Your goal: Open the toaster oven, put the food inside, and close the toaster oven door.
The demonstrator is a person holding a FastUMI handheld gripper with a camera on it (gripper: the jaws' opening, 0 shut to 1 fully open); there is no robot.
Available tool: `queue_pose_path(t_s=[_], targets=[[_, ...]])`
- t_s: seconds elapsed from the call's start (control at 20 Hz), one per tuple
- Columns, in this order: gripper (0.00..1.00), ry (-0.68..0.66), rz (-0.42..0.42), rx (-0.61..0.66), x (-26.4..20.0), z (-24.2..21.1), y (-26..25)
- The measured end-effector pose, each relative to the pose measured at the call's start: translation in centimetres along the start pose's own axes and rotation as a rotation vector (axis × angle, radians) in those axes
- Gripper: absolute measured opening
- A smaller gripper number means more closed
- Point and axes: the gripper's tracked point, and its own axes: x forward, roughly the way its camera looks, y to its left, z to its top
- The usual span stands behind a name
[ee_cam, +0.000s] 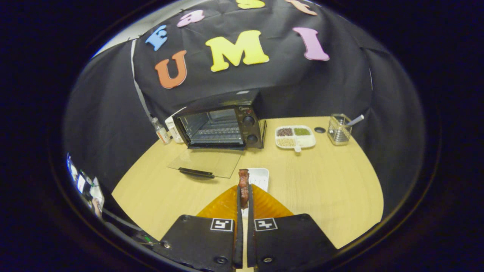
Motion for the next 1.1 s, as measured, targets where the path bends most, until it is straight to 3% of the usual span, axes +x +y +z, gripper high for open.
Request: queue_pose_path(t_s=[0.15, 0.55, 0.85, 1.1], targets=[[0.07, -0.061, -0.036, -0.085, -0.7, 2.0, 3.0], [0.07, -0.165, -0.036, -0.203, 1.2, 4.2, 11.2], [0.07, -0.168, 0.002, -0.115, 5.8, 4.6, 14.8], [0.07, -0.229, -0.002, 0.07, 9.9, 5.9, 14.4]])
